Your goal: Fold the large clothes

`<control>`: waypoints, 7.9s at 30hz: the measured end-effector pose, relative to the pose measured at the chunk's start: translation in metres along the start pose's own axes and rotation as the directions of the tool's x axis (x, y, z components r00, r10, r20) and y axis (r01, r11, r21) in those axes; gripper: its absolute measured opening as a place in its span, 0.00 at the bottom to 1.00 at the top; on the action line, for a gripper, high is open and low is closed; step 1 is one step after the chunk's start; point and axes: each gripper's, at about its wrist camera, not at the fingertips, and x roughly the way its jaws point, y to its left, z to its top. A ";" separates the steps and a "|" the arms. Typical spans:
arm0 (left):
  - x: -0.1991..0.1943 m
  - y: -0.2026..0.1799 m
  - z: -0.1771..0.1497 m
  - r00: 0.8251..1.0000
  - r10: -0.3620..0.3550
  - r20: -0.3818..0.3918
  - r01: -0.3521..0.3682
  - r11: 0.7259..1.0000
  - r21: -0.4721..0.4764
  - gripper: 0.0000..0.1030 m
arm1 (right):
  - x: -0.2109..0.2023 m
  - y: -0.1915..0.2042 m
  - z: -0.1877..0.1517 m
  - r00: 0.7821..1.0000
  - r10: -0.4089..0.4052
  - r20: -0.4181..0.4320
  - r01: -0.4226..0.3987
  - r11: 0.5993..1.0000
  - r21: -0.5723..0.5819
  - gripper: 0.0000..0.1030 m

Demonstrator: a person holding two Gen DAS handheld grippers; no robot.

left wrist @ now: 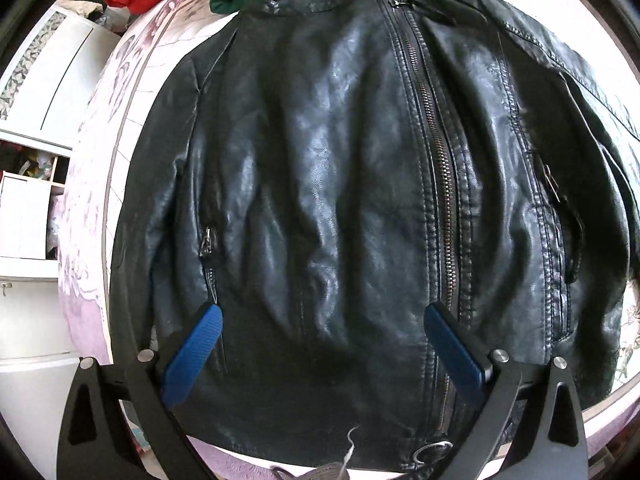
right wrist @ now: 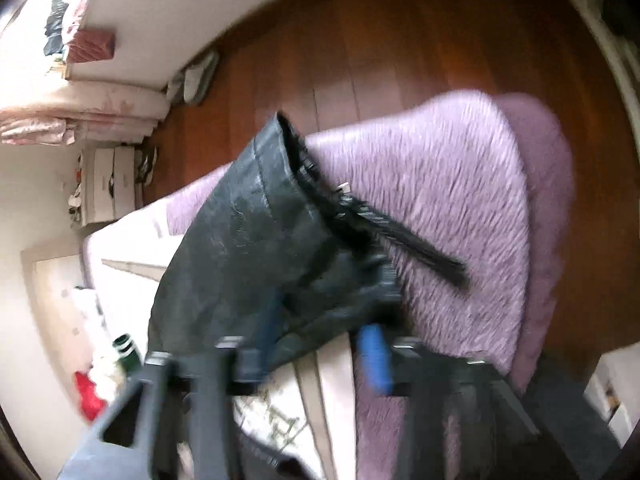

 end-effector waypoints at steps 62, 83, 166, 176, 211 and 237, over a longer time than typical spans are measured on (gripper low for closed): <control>0.051 0.240 -0.046 0.995 0.102 -0.022 -0.101 0.894 -0.437 1.00 | 0.079 0.398 -0.461 0.972 0.145 -0.188 -0.209 0.149 -0.966 0.05; 0.027 0.241 -0.030 0.999 0.032 0.040 -0.010 0.887 -0.462 1.00 | 0.103 0.300 -0.327 0.903 -0.421 0.080 0.105 0.036 -0.994 0.70; -0.099 0.232 0.013 0.854 0.205 0.478 0.081 0.856 -0.511 0.05 | 0.099 0.328 -0.434 0.939 -0.329 0.098 0.029 -0.209 -0.978 0.85; -0.093 0.003 0.090 0.854 -0.226 0.468 0.285 0.957 -0.058 0.05 | 0.082 0.314 -0.257 0.913 -0.394 0.106 0.150 0.082 -0.985 0.85; 0.089 0.224 0.031 0.988 -0.146 0.044 0.133 0.677 -0.724 0.96 | 0.160 0.390 -0.291 0.906 -0.389 -0.168 -0.111 0.165 -0.980 0.68; 0.090 0.175 0.018 0.973 -0.227 0.052 0.206 0.737 -0.644 1.00 | 0.197 0.371 -0.222 0.813 -0.423 -0.400 -0.191 0.456 -0.869 0.67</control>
